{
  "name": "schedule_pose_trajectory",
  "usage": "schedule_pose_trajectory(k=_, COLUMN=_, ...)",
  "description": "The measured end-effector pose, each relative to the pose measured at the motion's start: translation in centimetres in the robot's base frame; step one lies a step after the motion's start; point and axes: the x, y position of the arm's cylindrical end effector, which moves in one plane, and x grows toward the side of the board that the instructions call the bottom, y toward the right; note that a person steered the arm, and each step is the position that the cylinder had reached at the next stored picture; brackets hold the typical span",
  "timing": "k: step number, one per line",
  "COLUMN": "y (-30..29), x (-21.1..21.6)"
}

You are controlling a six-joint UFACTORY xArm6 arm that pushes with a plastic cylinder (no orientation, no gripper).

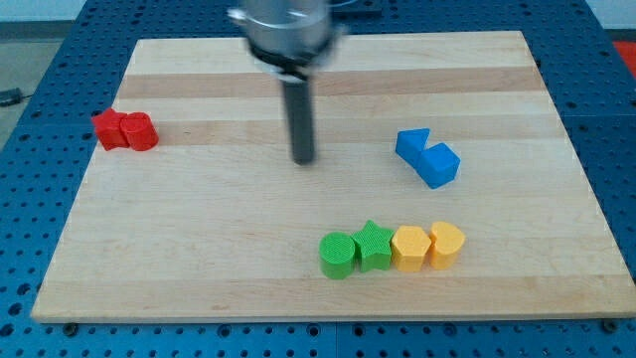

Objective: Place blue cube to the bottom of the red star

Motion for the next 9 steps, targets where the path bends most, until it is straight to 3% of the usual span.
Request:
schedule_pose_trajectory(k=1, y=8.7, x=5.8)
schedule_pose_trajectory(k=2, y=15.0, x=6.4)
schedule_pose_trajectory(k=3, y=16.5, x=3.8)
schedule_pose_trajectory(k=6, y=14.2, x=-0.4)
schedule_pose_trajectory(k=9, y=5.4, x=-0.2)
